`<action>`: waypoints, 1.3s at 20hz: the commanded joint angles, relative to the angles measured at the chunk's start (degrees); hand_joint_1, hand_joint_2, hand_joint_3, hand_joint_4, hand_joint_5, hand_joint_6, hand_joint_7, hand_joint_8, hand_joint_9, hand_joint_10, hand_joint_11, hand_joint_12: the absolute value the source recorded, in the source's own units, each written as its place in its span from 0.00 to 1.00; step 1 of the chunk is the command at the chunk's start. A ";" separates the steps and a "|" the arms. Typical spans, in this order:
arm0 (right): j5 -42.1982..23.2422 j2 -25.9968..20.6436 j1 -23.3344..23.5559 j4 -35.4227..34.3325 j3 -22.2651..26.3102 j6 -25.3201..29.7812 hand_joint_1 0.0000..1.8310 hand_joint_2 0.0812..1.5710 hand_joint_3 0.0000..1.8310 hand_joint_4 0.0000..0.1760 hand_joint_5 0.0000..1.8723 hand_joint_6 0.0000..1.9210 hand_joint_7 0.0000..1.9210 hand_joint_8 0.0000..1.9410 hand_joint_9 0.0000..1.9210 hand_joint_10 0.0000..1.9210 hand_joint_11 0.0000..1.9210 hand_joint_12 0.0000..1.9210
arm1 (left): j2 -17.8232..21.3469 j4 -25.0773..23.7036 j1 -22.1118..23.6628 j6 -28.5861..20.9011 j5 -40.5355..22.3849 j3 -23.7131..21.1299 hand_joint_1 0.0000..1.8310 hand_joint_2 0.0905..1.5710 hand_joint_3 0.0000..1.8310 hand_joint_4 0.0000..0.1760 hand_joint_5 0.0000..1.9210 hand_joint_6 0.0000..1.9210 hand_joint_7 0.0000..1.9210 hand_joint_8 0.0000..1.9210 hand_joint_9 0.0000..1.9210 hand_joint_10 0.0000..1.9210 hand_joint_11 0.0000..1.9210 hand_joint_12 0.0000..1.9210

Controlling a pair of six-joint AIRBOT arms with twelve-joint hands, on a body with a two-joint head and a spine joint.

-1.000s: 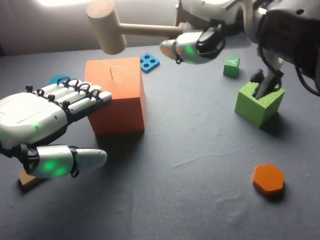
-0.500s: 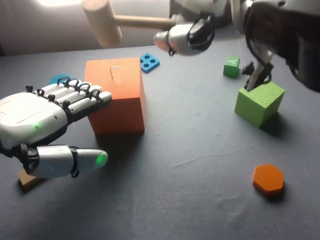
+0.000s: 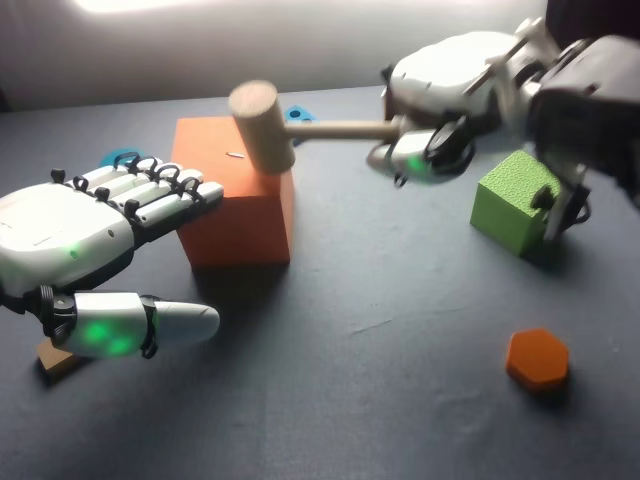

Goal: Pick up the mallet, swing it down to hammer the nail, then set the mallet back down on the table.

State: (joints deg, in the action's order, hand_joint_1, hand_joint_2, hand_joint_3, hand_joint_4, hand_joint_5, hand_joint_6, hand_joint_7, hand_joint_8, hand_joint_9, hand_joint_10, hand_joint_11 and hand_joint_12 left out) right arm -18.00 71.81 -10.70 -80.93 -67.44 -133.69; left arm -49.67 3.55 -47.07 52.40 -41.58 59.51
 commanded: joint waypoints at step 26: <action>25.10 1.03 -3.88 2.61 -3.45 -30.50 0.34 0.99 0.01 1.00 0.78 1.00 0.81 1.00 0.85 1.00 0.93 1.00 | 3.27 0.38 4.46 -1.75 -5.31 0.67 0.00 0.71 0.00 0.00 0.00 0.00 0.00 0.00 0.00 0.00 0.00 0.00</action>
State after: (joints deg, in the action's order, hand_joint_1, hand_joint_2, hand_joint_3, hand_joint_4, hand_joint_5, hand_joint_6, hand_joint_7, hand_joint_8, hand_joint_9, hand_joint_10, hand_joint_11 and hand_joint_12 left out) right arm 7.99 73.47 -15.03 -77.36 -71.00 -163.94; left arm -46.78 3.42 -43.16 50.92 -40.38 60.14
